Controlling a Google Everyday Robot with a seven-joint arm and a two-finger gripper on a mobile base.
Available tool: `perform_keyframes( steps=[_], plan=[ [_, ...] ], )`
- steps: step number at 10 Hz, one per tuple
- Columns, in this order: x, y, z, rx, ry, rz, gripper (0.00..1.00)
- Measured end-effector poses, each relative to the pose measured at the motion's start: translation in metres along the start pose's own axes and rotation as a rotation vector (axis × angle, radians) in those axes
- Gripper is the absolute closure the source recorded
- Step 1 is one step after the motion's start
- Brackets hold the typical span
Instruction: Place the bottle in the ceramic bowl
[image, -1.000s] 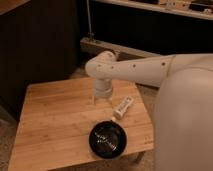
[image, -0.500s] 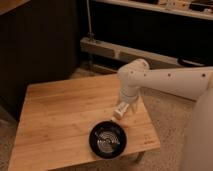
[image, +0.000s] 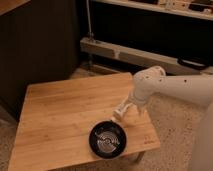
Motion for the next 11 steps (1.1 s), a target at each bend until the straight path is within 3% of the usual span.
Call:
perform_keyframes(
  steps=[3,8,11],
  plan=[
    [0.000,0.001,0.002,-0.004,0.008,-0.004,0.35],
    [0.004,0.042,0.028,-0.075,0.107,-0.091,0.35],
    [0.006,0.055,0.048,-0.052,0.124,-0.132,0.35]
  ],
)
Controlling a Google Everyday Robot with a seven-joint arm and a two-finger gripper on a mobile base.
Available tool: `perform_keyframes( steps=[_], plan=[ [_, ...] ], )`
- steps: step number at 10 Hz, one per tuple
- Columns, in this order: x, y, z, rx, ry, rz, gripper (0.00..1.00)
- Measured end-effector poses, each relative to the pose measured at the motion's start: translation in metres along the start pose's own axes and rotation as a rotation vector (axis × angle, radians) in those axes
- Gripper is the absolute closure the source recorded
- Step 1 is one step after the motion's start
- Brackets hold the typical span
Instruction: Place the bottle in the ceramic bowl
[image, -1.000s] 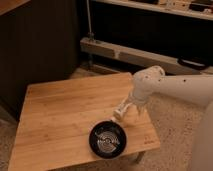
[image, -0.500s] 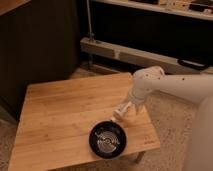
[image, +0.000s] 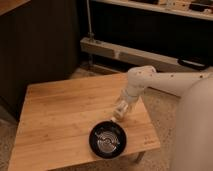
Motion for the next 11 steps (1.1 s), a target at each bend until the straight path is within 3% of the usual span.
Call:
perform_keyframes(
  steps=[6,11],
  plan=[
    [-0.004,0.000,0.038,0.035,0.035,-0.042,0.35],
    [0.004,0.009,0.057,0.071,0.062,-0.078,0.35]
  ],
)
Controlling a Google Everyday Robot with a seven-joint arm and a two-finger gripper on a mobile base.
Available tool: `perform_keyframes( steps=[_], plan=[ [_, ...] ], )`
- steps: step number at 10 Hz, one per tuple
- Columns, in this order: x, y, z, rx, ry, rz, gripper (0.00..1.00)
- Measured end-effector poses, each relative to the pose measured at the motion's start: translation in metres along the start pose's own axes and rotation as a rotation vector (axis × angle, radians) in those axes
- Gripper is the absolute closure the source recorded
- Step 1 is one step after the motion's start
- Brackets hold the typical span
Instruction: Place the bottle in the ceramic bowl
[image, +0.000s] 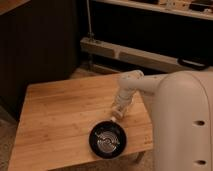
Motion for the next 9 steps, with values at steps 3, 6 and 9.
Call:
perform_keyframes(
  steps=[3,6,9],
  plan=[
    [0.008,0.010,0.010,0.046,0.029,-0.026,0.60],
    [0.020,0.015,0.017,0.083,0.061,-0.075,0.90],
    [0.037,0.028,-0.002,0.052,0.039,-0.137,1.00]
  ],
)
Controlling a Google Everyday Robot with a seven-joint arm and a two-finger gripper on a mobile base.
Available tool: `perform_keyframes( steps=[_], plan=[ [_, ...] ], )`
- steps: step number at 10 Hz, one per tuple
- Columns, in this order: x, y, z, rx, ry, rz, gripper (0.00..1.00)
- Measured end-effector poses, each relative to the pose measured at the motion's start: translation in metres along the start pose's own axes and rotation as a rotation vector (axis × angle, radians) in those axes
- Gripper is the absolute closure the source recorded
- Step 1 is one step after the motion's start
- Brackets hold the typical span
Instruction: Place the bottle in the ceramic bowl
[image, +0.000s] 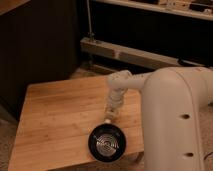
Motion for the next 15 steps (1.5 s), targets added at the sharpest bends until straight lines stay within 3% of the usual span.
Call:
perform_keyframes(
  steps=[2,4,6,8,11,13,15],
  plan=[
    [0.011,0.005,-0.033,-0.047,-0.050,-0.029,1.00],
    [0.027,0.001,-0.088,-0.107,-0.122,-0.068,1.00],
    [0.046,-0.003,-0.124,-0.128,-0.145,-0.109,1.00],
    [0.063,-0.005,-0.142,-0.125,-0.138,-0.155,1.00],
    [0.082,-0.021,-0.135,-0.086,-0.078,-0.229,1.00],
    [0.092,-0.044,-0.102,-0.044,-0.001,-0.312,1.00],
    [0.101,-0.062,-0.070,-0.015,0.057,-0.423,0.88]
  ],
)
